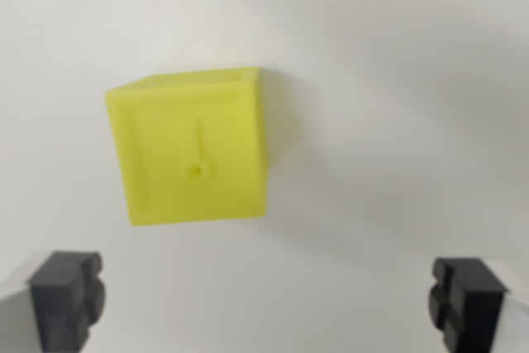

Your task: Pick yellow cube

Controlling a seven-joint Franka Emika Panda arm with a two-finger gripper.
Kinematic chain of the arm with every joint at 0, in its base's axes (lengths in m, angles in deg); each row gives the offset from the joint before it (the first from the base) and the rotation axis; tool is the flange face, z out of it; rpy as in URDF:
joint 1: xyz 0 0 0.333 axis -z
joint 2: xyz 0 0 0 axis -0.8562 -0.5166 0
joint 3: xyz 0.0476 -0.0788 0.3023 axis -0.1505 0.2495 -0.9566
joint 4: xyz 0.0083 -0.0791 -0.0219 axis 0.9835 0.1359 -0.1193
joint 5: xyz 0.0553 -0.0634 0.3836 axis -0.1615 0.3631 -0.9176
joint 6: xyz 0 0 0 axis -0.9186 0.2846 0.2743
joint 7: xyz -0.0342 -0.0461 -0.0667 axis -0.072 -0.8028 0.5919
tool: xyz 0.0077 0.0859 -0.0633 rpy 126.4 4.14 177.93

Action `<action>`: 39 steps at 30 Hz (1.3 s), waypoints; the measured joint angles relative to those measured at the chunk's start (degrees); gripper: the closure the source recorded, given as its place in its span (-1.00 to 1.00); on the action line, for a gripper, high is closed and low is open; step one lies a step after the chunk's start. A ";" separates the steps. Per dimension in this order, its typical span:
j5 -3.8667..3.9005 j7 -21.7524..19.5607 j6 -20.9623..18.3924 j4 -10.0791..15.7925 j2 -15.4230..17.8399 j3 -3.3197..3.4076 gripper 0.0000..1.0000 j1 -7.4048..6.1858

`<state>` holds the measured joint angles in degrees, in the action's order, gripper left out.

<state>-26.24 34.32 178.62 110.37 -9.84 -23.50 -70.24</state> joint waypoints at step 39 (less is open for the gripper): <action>-0.84 3.96 8.22 -3.86 -12.13 0.06 -1.00 -3.01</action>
<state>-27.08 38.28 186.84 106.51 -21.97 -23.44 -73.25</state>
